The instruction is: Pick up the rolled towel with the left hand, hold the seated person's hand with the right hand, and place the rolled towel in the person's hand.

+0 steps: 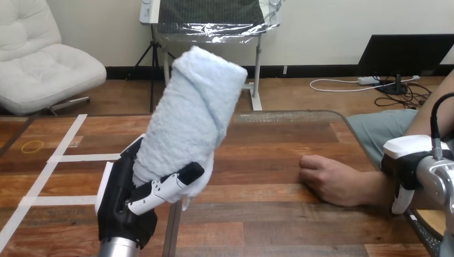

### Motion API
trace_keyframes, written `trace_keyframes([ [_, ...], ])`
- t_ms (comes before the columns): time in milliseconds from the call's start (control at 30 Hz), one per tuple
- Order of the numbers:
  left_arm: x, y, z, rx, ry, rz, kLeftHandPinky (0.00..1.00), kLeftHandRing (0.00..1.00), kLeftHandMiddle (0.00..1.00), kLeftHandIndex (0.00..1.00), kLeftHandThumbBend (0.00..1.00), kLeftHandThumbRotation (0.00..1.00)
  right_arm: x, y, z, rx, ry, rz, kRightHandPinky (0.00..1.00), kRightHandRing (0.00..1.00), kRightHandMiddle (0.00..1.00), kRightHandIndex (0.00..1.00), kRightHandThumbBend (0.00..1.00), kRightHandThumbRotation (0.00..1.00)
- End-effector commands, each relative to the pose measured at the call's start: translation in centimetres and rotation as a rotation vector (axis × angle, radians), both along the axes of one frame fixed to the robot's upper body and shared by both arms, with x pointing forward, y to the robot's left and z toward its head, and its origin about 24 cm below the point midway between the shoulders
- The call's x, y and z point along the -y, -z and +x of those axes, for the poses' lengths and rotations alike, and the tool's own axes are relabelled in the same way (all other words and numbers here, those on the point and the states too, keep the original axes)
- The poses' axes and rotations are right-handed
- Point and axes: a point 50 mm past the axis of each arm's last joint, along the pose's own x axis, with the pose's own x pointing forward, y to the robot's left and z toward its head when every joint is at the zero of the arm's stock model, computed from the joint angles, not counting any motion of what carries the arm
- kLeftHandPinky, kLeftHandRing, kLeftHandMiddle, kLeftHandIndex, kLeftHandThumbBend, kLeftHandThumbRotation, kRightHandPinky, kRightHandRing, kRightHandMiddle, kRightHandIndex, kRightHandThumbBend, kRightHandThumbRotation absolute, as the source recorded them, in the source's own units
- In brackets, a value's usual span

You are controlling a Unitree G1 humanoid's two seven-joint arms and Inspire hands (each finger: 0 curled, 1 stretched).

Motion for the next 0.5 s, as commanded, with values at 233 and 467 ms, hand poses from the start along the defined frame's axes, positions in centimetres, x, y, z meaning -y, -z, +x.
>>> trace_keyframes([
  [233, 0.1, -1.3, 2.3, 0.051, 0.046, 0.054, 0.35, 0.33, 0.36, 0.47, 0.57, 0.0, -0.4, 0.2, 0.3, 0.107, -0.046, 0.075, 0.16, 0.28, 0.42, 0.5, 0.68, 0.01],
  [467, 0.0, -0.6, 3.2, 0.016, 0.075, 0.069, 0.33, 0.33, 0.36, 0.48, 0.56, 0.0, -0.3, 0.1, 0.0, 0.157, -0.06, 0.114, 0.11, 0.23, 0.36, 0.38, 0.66, 0.0],
])
